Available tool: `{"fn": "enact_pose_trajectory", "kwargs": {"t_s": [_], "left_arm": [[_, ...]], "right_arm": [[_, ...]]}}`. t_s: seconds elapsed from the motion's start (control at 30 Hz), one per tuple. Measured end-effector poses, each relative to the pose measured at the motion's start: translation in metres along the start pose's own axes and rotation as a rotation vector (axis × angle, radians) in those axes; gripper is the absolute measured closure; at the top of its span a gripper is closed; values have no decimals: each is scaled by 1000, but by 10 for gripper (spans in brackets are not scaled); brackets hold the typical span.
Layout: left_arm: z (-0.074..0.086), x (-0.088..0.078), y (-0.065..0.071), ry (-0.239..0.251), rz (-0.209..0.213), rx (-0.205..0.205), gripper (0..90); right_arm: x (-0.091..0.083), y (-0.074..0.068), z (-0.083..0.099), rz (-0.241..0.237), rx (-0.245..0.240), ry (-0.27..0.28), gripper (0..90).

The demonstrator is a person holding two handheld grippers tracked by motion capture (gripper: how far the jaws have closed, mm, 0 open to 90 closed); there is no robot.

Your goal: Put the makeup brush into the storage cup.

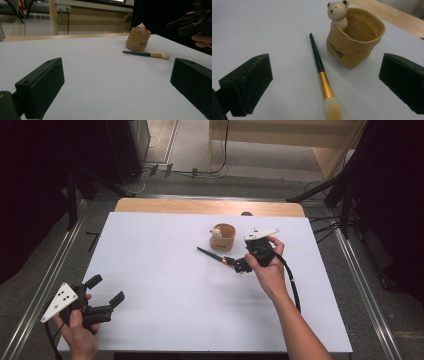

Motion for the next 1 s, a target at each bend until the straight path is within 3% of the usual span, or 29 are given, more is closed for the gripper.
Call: {"fn": "enact_pose_trajectory", "kwargs": {"t_s": [0.1, 0.4, 0.43, 0.6, 0.73, 0.77, 0.8, 0.83, 0.9, 0.93, 1.0], "left_arm": [[0, 0, 0, 1, -1, -3, 0], [0, 0, -1, -3, 0, -10, 0], [0, 0, -1, -1, 2, -10, 0], [0, 0, -1, -2, 3, -10, 0], [0, 0, -1, -2, 3, -11, 0], [0, 0, -1, 1, 2, -14, 0], [0, 0, -1, 1, 2, -14, 0], [0, 0, -2, 1, 1, -14, 0], [0, 0, -2, 1, 1, -13, 0], [0, 0, -2, 2, 0, -14, 0], [0, 0, -2, 2, 0, -15, 0]], "right_arm": [[3, 0, -1, -26, -14, -27, 0], [23, -3, -8, -17, -62, -170, 26], [29, -4, -10, -17, -76, -212, 58], [39, -6, -13, 0, -122, -292, 150], [45, -5, -13, -15, -113, -343, 230], [49, -4, -14, 2, -112, -377, 284], [49, -4, -14, 2, -112, -377, 284], [51, -3, -14, -15, -110, -385, 345], [52, -3, -15, -22, -107, -396, 366], [56, -2, -15, -32, -106, -438, 420], [58, -2, -14, -32, -103, -457, 443]]}}
Point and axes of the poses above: each handheld gripper's, and its own axes: x roughly forward along the jaws, z roughly out of its underside, y roughly to its right, the point moved 3 cm from there along x, roughly forward along the jaws, and after that the axes turned 4 degrees about -y, right-handed, at the moved point
